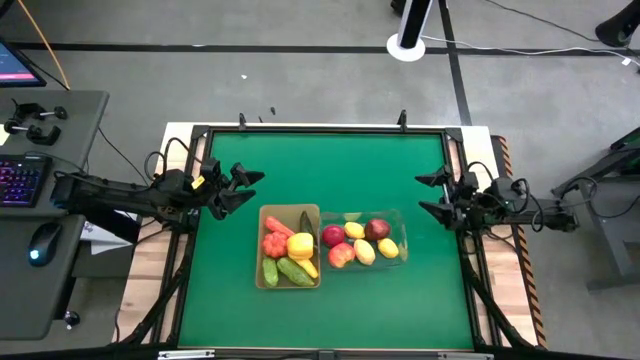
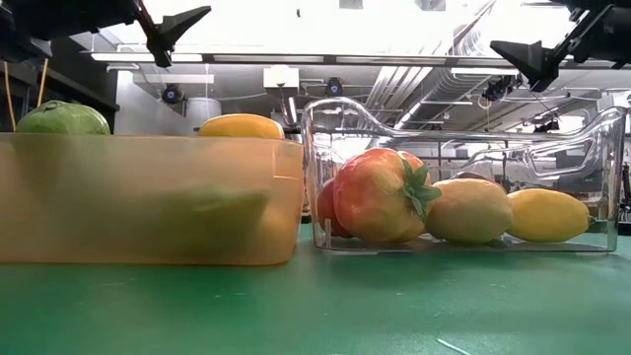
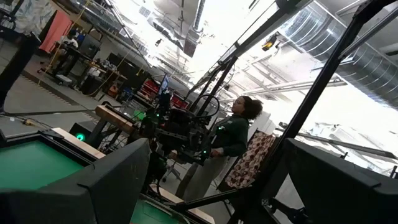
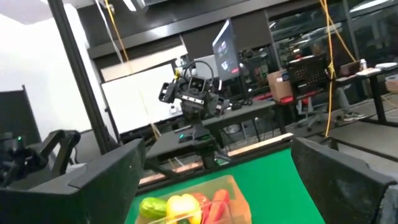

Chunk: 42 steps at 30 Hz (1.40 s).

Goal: Sort produce into baskets
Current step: Return to Home Position

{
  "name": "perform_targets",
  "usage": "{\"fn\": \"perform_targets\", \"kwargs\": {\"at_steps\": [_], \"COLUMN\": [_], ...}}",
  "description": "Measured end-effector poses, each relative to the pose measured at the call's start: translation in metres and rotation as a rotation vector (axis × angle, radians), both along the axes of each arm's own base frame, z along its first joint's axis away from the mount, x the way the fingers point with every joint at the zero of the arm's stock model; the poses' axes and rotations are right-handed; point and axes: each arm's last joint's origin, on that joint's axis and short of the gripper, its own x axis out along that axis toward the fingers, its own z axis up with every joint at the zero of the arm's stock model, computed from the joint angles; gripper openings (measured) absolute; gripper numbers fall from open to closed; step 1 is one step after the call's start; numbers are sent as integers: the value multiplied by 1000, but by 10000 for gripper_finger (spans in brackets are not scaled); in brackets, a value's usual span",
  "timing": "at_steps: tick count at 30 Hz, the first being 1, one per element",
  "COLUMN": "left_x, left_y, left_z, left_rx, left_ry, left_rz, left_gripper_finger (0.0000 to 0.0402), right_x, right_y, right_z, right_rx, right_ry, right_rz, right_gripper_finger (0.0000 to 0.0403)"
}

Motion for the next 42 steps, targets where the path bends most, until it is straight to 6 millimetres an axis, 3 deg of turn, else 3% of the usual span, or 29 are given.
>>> {"fn": "perform_targets", "kwargs": {"at_steps": [11, 16, 25, 30, 37, 42], "left_x": [0, 0, -3, -6, -8, -10], "left_y": [0, 0, 0, -1, -2, 2], "left_z": [0, 0, 2, 5, 5, -29], "left_rx": [-1, -1, 15, 32, 172, 117], "left_ry": [0, -1, -17, -33, -39, 51], "left_rz": [0, 0, 5, -21, -13, -13], "left_gripper_finger": [356, 356, 356, 356, 356, 356], "right_x": [1, 10, 13, 14, 15, 15], "right_y": [0, 1, 0, 2, 4, 4], "right_z": [-2, -31, -40, -56, -58, -58], "right_rx": [-46, -48, -82, 186, 452, 474], "right_ry": [3, -19, 83, 224, 247, 247], "right_rz": [-1, 28, -8, 94, 198, 201], "right_gripper_finger": [397, 397, 397, 397, 397, 397]}}
